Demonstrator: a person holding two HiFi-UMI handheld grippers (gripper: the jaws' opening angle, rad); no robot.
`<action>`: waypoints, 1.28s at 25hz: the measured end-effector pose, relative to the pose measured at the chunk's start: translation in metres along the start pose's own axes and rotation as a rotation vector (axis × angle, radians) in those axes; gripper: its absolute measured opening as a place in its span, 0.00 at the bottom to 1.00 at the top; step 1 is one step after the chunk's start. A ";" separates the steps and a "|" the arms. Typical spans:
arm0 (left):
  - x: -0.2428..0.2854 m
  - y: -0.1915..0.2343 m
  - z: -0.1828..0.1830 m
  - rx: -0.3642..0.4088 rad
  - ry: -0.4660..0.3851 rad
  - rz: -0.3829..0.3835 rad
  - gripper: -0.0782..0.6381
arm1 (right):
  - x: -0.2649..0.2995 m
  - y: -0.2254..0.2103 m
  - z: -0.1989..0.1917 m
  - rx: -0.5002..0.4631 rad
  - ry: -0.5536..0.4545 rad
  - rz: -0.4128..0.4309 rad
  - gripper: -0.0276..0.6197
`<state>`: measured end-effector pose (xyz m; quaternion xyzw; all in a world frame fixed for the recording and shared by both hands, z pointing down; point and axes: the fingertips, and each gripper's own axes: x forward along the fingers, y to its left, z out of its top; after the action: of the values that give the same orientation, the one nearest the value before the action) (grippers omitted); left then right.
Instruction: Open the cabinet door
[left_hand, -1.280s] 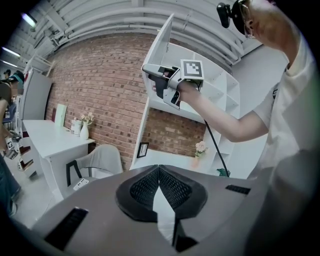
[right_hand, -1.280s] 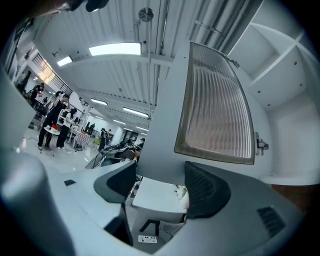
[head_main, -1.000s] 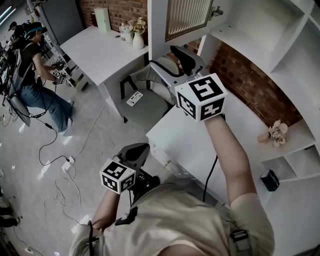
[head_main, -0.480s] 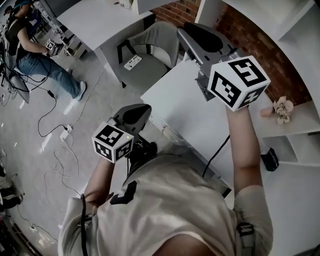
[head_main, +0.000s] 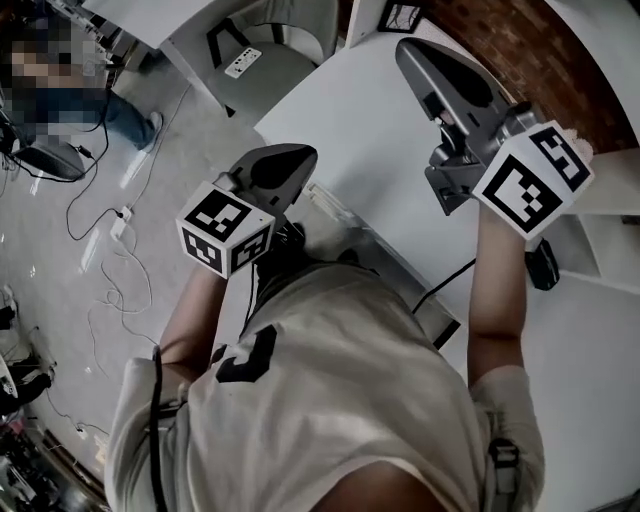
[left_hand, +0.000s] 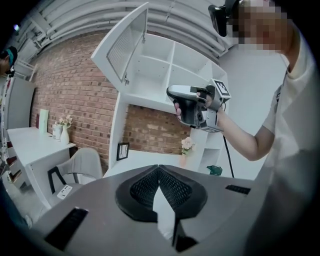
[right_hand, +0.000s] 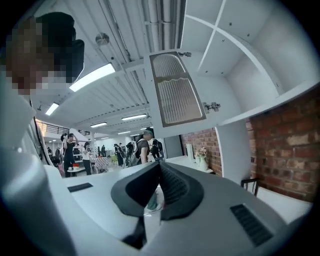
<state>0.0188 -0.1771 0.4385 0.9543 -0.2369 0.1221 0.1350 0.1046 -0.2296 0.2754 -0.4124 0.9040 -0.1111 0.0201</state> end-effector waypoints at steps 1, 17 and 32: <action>0.003 -0.005 0.000 0.000 0.000 -0.004 0.13 | -0.007 0.004 -0.004 0.010 0.007 0.008 0.08; 0.044 -0.100 0.001 0.046 0.021 -0.035 0.13 | -0.161 -0.028 -0.068 0.258 -0.026 -0.051 0.08; 0.016 -0.079 -0.014 0.024 0.050 -0.037 0.13 | -0.167 -0.008 -0.132 0.422 0.019 -0.141 0.08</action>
<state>0.0690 -0.1119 0.4403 0.9568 -0.2142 0.1460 0.1313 0.2037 -0.0858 0.3966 -0.4603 0.8297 -0.3027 0.0898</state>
